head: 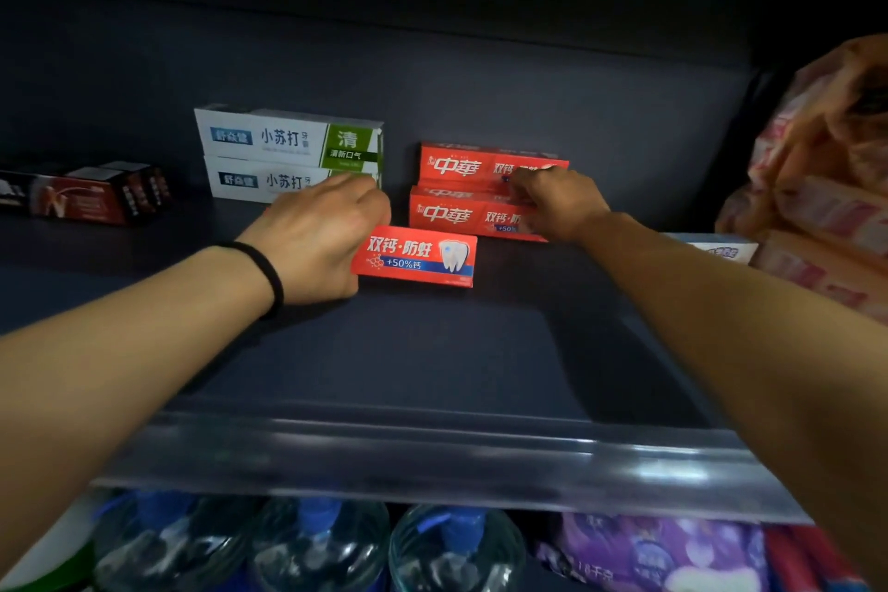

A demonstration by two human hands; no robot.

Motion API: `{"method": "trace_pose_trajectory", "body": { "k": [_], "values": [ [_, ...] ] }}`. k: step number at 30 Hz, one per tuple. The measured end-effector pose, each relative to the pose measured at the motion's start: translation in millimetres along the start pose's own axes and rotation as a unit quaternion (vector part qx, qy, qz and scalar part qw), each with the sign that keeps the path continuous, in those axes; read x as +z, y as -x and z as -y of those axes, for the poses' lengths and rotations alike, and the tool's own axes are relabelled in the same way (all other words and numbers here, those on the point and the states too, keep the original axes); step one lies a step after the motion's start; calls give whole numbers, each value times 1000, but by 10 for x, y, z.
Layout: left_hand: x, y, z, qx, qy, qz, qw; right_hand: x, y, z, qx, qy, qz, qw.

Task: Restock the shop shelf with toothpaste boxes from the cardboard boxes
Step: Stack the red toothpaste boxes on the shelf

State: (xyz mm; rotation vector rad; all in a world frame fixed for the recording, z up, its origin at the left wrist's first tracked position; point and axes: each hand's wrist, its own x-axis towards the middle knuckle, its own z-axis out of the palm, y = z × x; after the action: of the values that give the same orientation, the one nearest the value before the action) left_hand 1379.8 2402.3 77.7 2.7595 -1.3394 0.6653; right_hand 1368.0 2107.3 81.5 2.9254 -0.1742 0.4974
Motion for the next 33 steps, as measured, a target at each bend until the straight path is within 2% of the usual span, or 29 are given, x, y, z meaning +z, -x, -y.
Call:
{"method": "trace_pose_trajectory", "body": {
  "k": [7, 21, 29, 33],
  "values": [
    [63, -30, 40, -1, 17, -6, 1000, 21, -28, -2, -15, 51, 3, 999],
    [32, -106, -48, -13, -3, 9, 1000, 1, -79, -55, -37, 71, 24, 996],
    [-69, -65, -175, 5, -18, -29, 999, -534, 310, 49, -115, 10, 49, 992],
    [-182, -22, -367, -1, -16, -61, 998, -883, 609, 166, -129, -109, 83, 982]
  ]
}}
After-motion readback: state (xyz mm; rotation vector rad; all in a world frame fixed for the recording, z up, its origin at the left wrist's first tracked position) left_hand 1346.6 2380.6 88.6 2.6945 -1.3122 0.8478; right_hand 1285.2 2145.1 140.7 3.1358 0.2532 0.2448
